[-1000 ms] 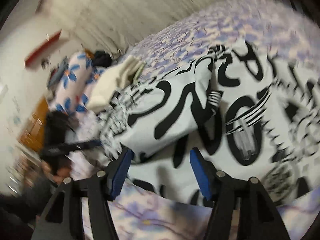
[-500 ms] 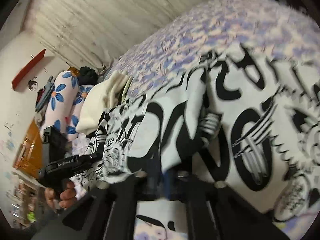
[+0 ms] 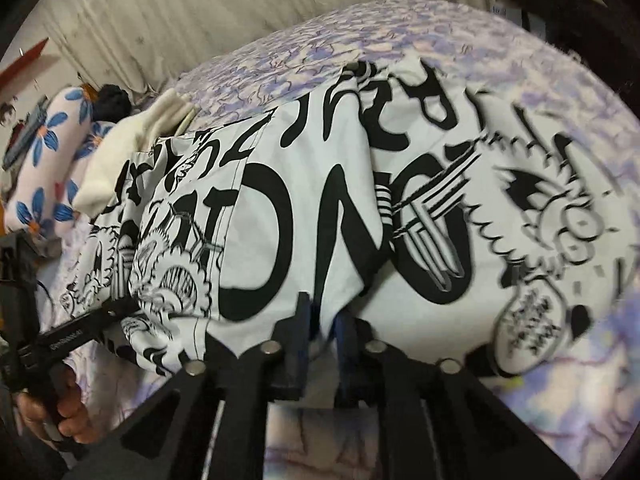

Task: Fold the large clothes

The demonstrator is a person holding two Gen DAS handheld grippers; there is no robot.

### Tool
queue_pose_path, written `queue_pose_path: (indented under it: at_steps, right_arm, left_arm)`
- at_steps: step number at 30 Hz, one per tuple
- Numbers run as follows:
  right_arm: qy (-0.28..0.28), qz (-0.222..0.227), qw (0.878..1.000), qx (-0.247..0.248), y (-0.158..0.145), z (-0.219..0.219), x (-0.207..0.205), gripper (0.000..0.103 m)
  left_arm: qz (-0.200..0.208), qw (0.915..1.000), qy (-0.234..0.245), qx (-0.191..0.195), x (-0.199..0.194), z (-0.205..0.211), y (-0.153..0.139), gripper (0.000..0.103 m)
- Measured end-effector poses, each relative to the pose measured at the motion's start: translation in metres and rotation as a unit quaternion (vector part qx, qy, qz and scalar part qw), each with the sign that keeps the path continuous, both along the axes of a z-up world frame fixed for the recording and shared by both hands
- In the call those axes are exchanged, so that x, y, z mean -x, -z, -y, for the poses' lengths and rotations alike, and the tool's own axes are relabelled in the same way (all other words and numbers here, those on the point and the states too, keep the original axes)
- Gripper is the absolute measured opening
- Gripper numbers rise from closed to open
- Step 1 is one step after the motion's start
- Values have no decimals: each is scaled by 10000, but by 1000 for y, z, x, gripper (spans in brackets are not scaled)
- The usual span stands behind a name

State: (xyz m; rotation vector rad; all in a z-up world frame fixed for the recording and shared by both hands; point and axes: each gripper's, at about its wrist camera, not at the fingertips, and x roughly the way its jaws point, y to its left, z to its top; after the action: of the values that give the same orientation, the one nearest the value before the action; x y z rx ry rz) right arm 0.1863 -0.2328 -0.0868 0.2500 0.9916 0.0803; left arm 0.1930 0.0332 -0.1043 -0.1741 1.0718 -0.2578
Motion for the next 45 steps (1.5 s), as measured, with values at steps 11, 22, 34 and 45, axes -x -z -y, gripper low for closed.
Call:
queue_pose_path:
  at_steps: [11,22,34,45]
  right_arm:
    - [-159,1108,9937,53,-53,-21,6,28]
    - [-960,655,9931,-141,-9,-74,-67,28]
    - [-44,350,9982,492,11,-3,-48,5]
    - [314,347,9987,-216,-23,0,-21,9]
  left_arm:
    - [1045,9930,-543,23,22,-26,-69,21]
    - [592,9981,92,-112,-49,51,-35,16]
    - [334,9983,-231,-425,-35,19,-1,18]
    - [559,9961,-526,-429,-1,4,-43,18]
